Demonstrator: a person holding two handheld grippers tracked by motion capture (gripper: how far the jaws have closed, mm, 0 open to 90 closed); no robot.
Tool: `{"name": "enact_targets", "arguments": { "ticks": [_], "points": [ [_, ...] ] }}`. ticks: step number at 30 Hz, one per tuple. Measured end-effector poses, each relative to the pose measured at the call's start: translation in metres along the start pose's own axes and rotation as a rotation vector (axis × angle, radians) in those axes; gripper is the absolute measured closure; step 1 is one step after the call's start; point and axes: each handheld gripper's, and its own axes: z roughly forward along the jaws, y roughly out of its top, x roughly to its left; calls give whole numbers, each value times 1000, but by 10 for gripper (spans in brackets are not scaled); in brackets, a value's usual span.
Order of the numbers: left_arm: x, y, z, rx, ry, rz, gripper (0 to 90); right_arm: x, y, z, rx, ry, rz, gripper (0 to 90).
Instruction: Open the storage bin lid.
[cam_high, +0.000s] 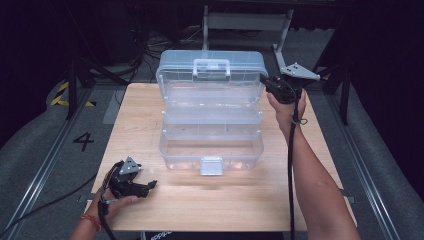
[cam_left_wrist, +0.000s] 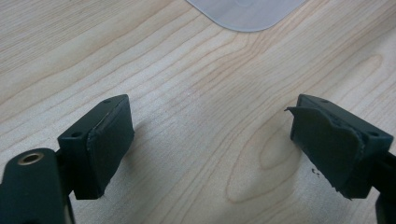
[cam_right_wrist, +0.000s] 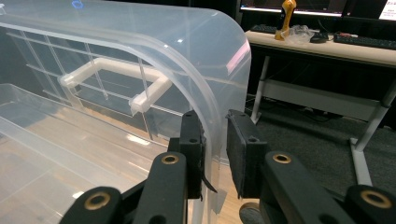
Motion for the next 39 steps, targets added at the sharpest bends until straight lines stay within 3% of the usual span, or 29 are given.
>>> {"name": "enact_targets", "arguments": {
  "ticks": [14,39],
  "points": [
    [1,0,0,0,-7,1,136,-6,5,12,13,-4,-3,772],
    [0,0,1,-6,2,0,136,-19,9,36,29,-7,37,800]
  ]
}}
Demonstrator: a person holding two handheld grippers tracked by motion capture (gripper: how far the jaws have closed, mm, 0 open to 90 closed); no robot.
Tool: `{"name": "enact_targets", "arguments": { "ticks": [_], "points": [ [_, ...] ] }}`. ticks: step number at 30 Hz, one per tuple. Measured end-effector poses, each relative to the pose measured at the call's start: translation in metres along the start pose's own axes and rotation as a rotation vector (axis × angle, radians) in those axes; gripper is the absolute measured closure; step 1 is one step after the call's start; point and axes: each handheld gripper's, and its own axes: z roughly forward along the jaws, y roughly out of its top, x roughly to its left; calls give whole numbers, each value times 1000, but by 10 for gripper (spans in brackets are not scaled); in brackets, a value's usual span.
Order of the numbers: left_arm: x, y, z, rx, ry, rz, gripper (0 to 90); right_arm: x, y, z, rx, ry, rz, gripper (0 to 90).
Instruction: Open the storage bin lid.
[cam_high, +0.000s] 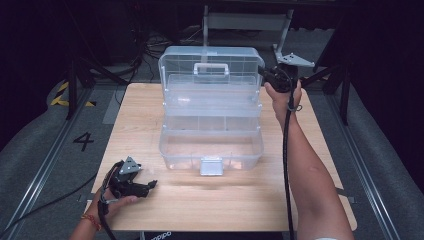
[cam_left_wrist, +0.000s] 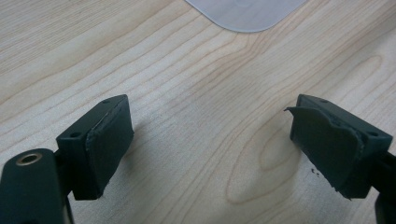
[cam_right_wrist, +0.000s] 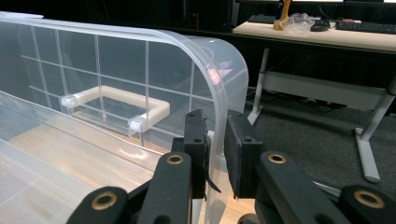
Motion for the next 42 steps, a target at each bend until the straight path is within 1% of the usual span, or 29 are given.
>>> {"name": "enact_targets", "arguments": {
  "ticks": [2,12,24,27,31,38,39,42],
  "points": [
    [0,0,0,0,0,-2,137,0,0,2,1,1,5,799],
    [0,0,0,2,-2,0,137,-3,0,8,1,-5,0,799],
    [0,0,0,0,-2,-2,137,-5,2,13,24,-1,9,799],
    [0,0,0,1,-2,3,137,-6,3,15,29,-2,11,799],
    [0,0,0,1,-3,2,137,-7,3,17,31,-1,6,799],
    [0,0,0,1,-3,2,137,-11,2,22,36,7,18,798],
    [0,0,0,0,-3,2,137,-11,3,23,42,9,25,798],
    [0,0,0,1,-3,2,137,-11,5,26,53,8,21,796]
  ]
}}
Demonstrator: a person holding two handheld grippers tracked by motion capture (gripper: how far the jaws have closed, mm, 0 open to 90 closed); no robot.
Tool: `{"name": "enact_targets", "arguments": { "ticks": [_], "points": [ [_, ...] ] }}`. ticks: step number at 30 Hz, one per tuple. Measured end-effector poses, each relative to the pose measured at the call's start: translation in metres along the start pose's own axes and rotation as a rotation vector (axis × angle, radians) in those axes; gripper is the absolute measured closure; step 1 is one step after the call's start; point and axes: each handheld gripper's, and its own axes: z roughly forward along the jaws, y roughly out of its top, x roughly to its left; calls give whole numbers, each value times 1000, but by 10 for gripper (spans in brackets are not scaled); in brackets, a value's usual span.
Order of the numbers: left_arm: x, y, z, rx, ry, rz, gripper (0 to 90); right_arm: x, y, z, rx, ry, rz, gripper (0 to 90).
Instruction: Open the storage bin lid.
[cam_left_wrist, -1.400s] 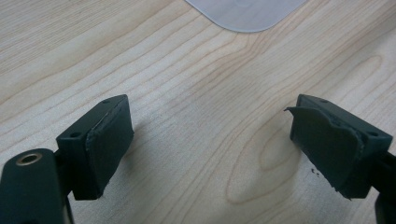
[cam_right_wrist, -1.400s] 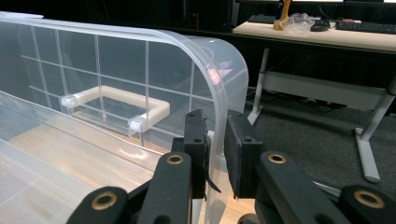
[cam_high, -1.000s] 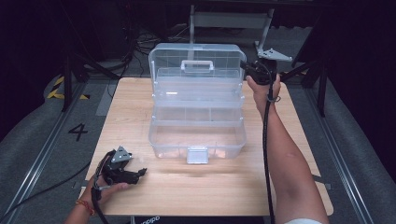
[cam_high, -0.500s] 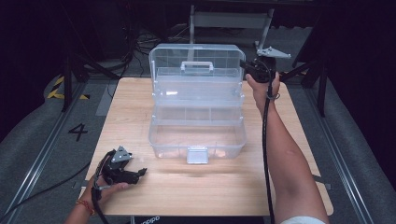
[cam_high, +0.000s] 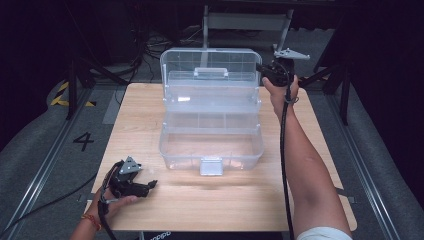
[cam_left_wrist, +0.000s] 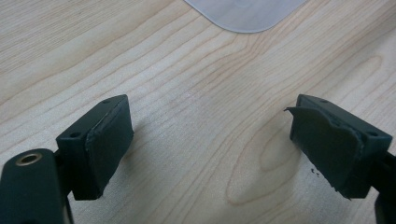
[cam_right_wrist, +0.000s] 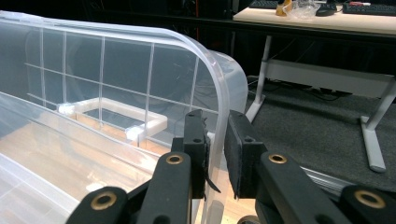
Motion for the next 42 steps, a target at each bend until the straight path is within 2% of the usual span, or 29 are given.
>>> {"name": "enact_targets", "arguments": {
  "ticks": [31,38,42],
  "points": [
    [0,0,0,5,-6,1,137,-8,3,24,74,-17,-2,777],
    [1,0,-1,6,-4,7,137,-9,2,27,81,-23,8,776],
    [1,0,-1,6,-5,6,137,-11,4,30,106,-22,23,775]
  ]
}}
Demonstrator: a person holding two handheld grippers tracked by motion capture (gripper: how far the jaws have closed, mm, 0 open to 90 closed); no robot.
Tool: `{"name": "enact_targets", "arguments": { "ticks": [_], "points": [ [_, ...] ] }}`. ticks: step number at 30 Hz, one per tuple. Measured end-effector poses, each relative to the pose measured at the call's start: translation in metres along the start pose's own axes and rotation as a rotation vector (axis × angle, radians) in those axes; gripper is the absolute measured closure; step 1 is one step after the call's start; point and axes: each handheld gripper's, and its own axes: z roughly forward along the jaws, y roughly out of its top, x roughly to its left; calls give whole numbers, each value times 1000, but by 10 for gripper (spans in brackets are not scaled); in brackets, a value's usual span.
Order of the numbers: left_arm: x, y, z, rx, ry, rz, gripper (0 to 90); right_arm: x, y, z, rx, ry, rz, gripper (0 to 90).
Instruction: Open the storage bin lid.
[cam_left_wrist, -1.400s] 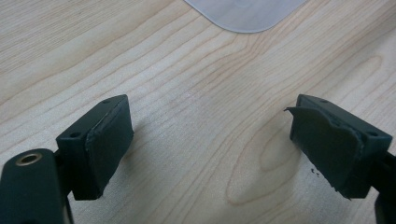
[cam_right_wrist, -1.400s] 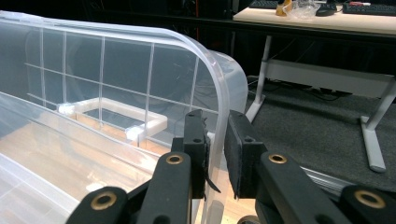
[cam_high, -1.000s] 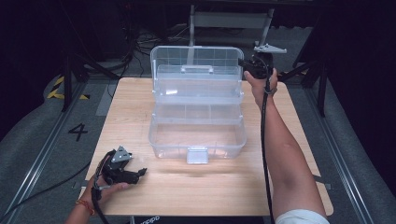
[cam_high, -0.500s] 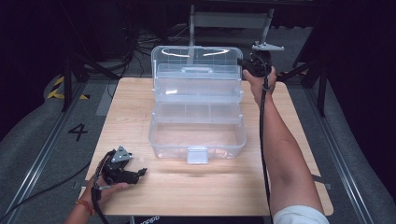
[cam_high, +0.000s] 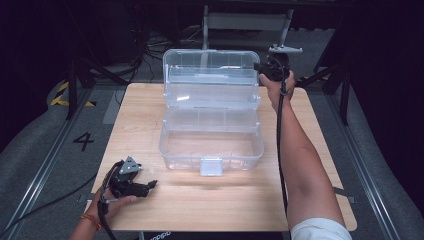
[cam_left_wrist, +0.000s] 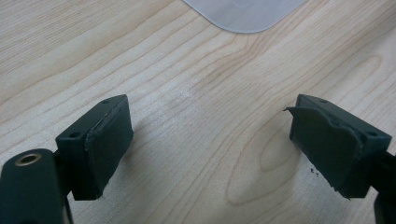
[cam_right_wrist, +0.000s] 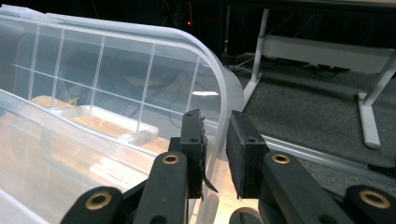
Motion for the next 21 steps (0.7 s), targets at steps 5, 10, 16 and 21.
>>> {"name": "enact_targets", "arguments": {
  "ticks": [5,10,16,21],
  "points": [
    [0,0,0,0,0,0,137,-3,0,4,18,7,10,774],
    [0,0,0,-2,2,-1,137,-4,1,8,35,7,12,770],
    [1,0,0,-4,7,10,137,-7,2,13,65,13,21,762],
    [0,0,1,-8,-2,-8,137,-6,4,15,105,2,1,754]
  ]
}}
